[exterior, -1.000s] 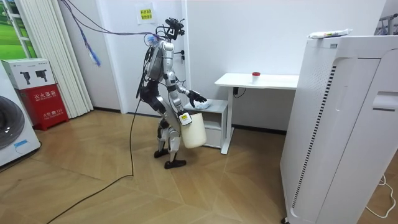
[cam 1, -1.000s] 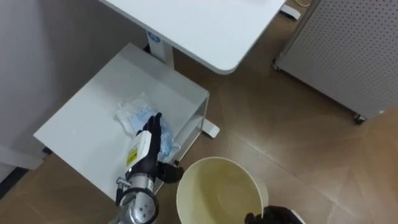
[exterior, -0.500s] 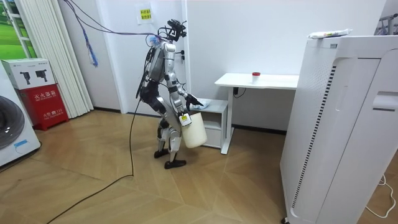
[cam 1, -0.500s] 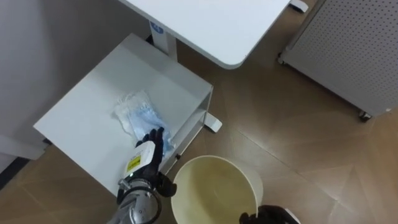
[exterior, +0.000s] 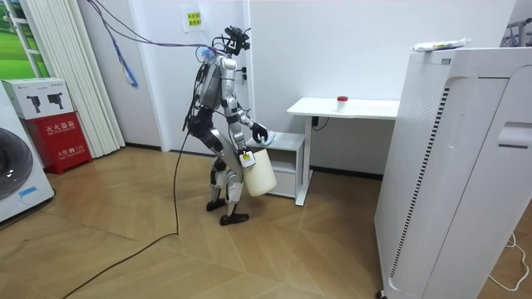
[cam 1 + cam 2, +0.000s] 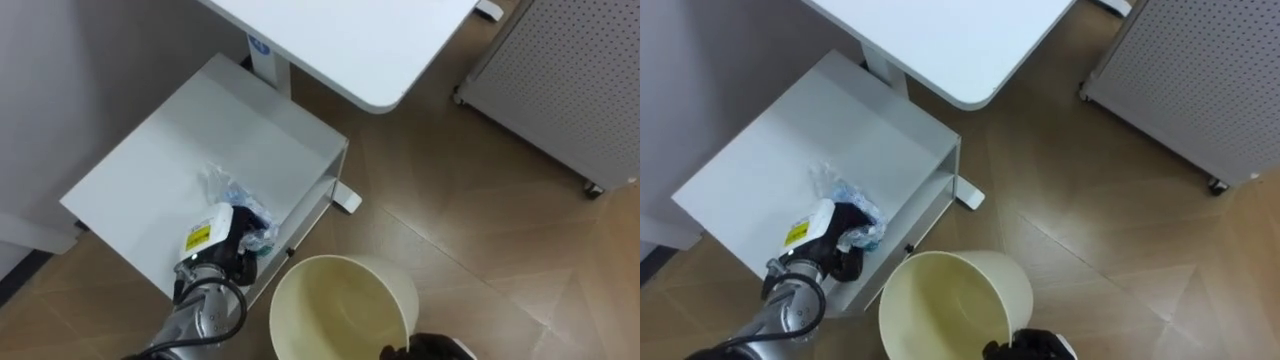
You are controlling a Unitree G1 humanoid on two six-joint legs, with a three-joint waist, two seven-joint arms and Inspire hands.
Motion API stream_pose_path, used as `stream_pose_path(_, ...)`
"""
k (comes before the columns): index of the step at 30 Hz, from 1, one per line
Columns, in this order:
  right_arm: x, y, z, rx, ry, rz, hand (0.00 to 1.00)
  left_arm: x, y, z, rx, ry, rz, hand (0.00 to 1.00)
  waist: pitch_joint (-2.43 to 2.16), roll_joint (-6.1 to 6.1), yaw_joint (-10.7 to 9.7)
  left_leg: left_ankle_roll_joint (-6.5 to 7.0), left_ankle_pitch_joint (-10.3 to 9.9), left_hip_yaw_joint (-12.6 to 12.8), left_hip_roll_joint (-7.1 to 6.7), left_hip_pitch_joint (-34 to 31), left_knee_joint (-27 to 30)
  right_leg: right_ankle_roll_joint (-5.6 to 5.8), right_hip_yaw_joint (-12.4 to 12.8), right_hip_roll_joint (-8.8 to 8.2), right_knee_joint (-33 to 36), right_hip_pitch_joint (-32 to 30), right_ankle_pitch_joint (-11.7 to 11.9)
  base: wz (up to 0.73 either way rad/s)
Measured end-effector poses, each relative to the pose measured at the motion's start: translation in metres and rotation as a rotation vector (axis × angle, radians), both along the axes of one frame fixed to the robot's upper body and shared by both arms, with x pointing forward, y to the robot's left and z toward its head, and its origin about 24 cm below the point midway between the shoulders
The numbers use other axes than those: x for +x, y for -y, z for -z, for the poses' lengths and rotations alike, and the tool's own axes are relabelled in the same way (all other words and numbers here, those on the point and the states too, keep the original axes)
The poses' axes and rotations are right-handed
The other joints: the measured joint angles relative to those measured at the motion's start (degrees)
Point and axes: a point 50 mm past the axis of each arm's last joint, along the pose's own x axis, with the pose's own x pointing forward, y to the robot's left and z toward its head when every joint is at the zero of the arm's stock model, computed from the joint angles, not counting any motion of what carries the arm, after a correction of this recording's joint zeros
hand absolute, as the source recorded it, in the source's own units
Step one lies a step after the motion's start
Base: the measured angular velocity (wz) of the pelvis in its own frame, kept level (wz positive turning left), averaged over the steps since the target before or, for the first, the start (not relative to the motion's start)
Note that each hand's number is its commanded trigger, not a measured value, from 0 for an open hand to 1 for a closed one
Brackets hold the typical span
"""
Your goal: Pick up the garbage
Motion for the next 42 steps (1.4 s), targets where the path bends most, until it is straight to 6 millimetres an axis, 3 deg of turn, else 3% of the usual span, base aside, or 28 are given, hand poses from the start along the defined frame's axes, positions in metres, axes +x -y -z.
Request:
stream_pose_path(10, -0.003, 0.0, 0.003, 0.03, -0.021, 0.035, 1.0, -0.01, 0.007, 0.012, -0.03, -0.039, 0.001, 1.0, -0.04, -0.02, 0.0, 0.09, 0.0, -0.2, 0.05, 0.4, 0.2, -0.01, -0.3, -0.14, 0.0, 0.5, 0.0, 0.01)
stream_pose_path(19, -0.01, 0.001, 0.006, 0.023, 0.006, 0.045, 1.0, -0.045, 0.028, 0.049, -0.313, -0.236, -0.06, 1.0, -0.07, -0.01, 0.3, 0.44, 0.3, 0.5, -0.21, 2.0, -1.2, 0.12, -0.4, -0.61, -0.4, 1.8, -0.1, 0.01)
stream_pose_path(23, -0.013, 0.0, 0.008, 0.037, 0.002, 0.071, 1.0, -0.064, 0.043, 0.065, -0.425, -0.341, -0.041, 1.0, -0.41, -0.35, 1.0, 0.41, 0.4, 0.6, -0.28, 2.4, -1.8, 0.14, -0.4, -0.57, -0.9, 2.1, -0.1, 0.0)
stream_pose_path(26, -0.019, 0.001, 0.011, 0.032, -0.011, 0.078, 1.0, -0.081, 0.054, 0.075, -0.45, -0.42, 0.016, 1.0, -1.09, -0.99, 2.0, 0.39, 0.5, 0.6, -0.36, 2.7, -2.0, 0.14, -0.5, -0.58, -1.1, 2.3, -0.1, 0.0)
stream_pose_path(27, -0.02, -0.002, 0.012, 0.04, -0.016, 0.08, 1.0, -0.088, 0.057, 0.08, -0.465, -0.454, 0.023, 0.59, -1.31, -1.22, 2.1, 0.39, 0.5, 0.8, -0.37, 3.0, -2.0, 0.15, -0.5, -0.58, -1.3, 2.6, -0.1, 0.0)
stream_pose_path(28, -0.021, -0.003, 0.013, 0.042, -0.021, 0.081, 1.0, -0.092, 0.059, 0.083, -0.475, -0.471, 0.025, 0.1, -1.45, -1.32, 2.2, 0.39, 0.5, 0.8, -0.39, 3.2, -2.0, 0.15, -0.5, -0.58, -1.3, 2.8, -0.1, -0.04)
stream_pose_path(29, -0.024, -0.003, 0.015, 0.04, -0.031, 0.085, 1.0, -0.099, 0.064, 0.087, -0.486, -0.505, 0.042, 0.0, -1.68, -1.58, 2.7, 0.39, 0.5, 1.2, -0.39, 3.9, -2.3, 0.19, -0.2, -0.56, -1.5, 3.3, -0.1, -0.09)
stream_pose_path(36, -0.036, -0.003, 0.022, 0.038, -0.07, 0.087, 1.0, -0.131, 0.08, 0.103, -0.524, -0.642, 0.091, 0.0, -2.57, -1.36, 5.3, 0.66, 1.2, 1.7, -0.15, 7.2, -5.2, 0.76, 0.0, 0.36, -5.5, 6.8, 1.8, -0.07)
stream_pose_path(42, -0.037, -0.003, 0.023, 0.021, -0.072, 0.049, 1.0, -0.137, 0.081, 0.106, -0.52, -0.676, 0.106, 0.0, -2.68, -1.15, 6.8, 0.86, 1.9, 2.1, -0.24, 7.6, -6.8, 0.94, -0.1, 0.67, -7.4, 7.3, 2.9, -0.03)
